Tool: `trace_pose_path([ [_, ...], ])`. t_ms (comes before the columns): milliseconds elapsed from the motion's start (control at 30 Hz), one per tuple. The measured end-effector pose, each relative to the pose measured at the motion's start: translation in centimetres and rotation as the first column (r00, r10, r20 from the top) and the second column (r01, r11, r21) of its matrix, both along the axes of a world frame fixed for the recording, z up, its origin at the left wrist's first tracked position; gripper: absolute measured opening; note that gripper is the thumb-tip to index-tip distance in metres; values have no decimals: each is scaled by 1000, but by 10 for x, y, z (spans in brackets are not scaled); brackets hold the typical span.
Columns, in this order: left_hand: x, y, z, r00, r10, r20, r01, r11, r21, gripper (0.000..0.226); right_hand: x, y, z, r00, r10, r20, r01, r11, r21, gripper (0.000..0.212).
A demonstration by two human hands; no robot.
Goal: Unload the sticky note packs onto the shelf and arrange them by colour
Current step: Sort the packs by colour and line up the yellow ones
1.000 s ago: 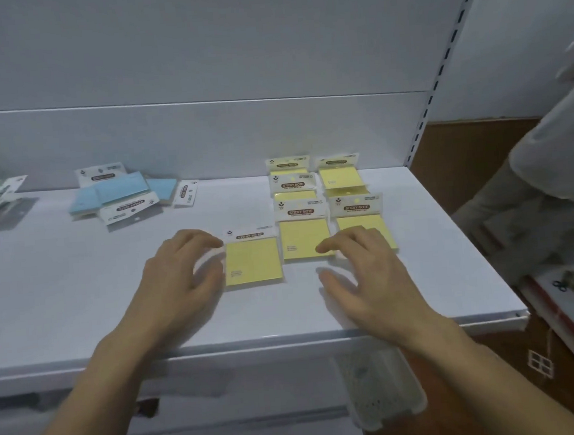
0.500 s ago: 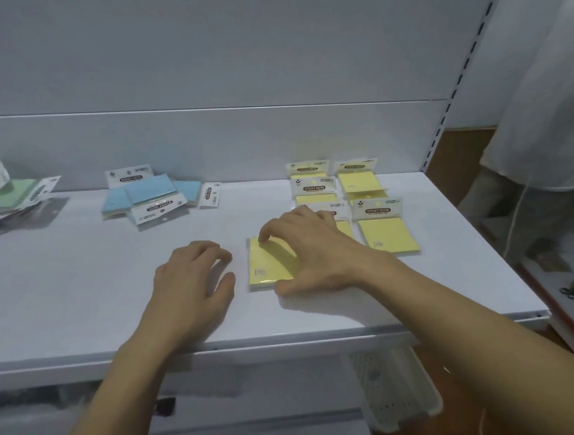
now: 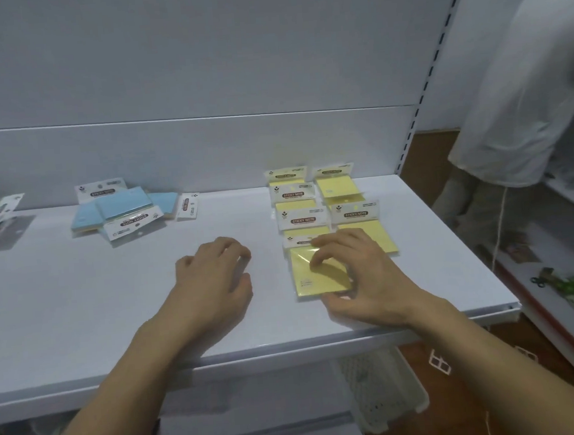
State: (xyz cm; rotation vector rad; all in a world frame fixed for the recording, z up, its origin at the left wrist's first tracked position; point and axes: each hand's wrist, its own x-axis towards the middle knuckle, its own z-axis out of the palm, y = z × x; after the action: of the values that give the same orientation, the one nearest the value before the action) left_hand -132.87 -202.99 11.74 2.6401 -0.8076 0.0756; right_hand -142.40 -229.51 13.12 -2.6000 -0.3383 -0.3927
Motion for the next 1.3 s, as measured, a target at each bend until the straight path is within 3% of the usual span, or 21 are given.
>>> trace_pose_path([
  [167, 19, -30, 1, 997, -66, -32, 67, 997, 28, 33, -4, -2, -6, 1000, 9, -2, -10, 999, -33, 39],
  [667, 19, -27, -12, 999, -54, 8, 54, 996, -65, 31, -9, -2, -9, 997, 71, 2, -71, 994, -81, 38],
  [1300, 22, -30, -16, 1000, 0, -1, 0, 999, -38, 36, -11, 1, -2, 997, 56, -50, -62, 992, -114, 39],
])
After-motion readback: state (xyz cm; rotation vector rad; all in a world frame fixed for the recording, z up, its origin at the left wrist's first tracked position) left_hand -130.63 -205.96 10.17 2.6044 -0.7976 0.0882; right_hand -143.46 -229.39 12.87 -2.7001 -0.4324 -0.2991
